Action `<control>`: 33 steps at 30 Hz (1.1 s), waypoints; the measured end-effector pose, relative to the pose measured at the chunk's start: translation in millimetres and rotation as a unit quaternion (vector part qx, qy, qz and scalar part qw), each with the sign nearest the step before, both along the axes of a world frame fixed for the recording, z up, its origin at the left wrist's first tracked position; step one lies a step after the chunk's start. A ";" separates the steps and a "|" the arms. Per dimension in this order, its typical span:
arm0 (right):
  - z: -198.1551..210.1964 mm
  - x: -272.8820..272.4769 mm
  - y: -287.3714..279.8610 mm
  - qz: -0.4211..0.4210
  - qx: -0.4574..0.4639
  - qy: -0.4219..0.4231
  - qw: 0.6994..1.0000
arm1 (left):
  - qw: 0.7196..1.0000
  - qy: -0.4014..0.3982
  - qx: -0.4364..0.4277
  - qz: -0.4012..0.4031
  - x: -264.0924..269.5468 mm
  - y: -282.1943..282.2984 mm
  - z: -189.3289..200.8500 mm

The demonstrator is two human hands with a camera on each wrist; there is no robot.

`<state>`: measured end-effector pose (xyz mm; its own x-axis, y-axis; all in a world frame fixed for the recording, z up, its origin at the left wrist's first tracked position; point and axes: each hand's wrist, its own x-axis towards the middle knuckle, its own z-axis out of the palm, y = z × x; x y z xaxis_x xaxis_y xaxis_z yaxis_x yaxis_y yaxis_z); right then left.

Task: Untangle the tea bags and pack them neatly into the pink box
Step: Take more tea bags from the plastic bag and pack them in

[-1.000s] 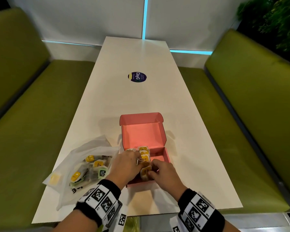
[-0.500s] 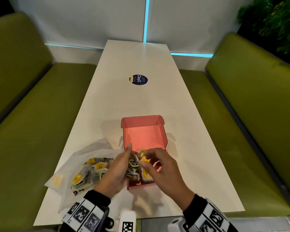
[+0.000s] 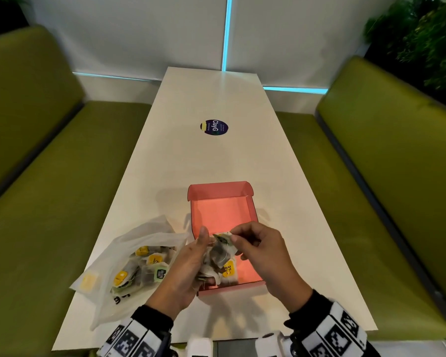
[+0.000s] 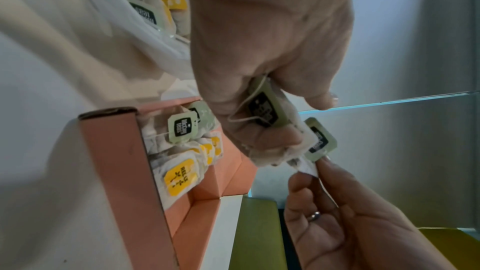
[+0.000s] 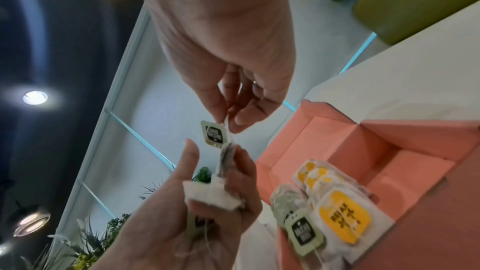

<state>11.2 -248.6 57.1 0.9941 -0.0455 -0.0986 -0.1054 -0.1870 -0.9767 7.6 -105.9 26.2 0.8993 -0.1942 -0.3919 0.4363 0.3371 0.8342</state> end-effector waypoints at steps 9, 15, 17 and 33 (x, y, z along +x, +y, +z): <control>19.8 3.8 -15.2 -0.008 0.101 0.014 0.995 | 1.000 -0.026 -0.008 -0.009 -6.8 3.3 -2.2; 22.2 4.7 -17.9 -0.009 0.165 0.052 0.985 | 0.998 -0.052 -0.038 0.001 -7.6 3.4 1.5; 23.8 3.9 -18.1 -0.007 0.173 0.067 0.983 | 0.998 -0.050 -0.047 0.002 -8.0 4.6 2.0; 33.5 -2.2 -12.9 0.071 0.021 0.049 0.996 | 0.997 -0.071 -0.031 0.001 -13.4 6.3 8.0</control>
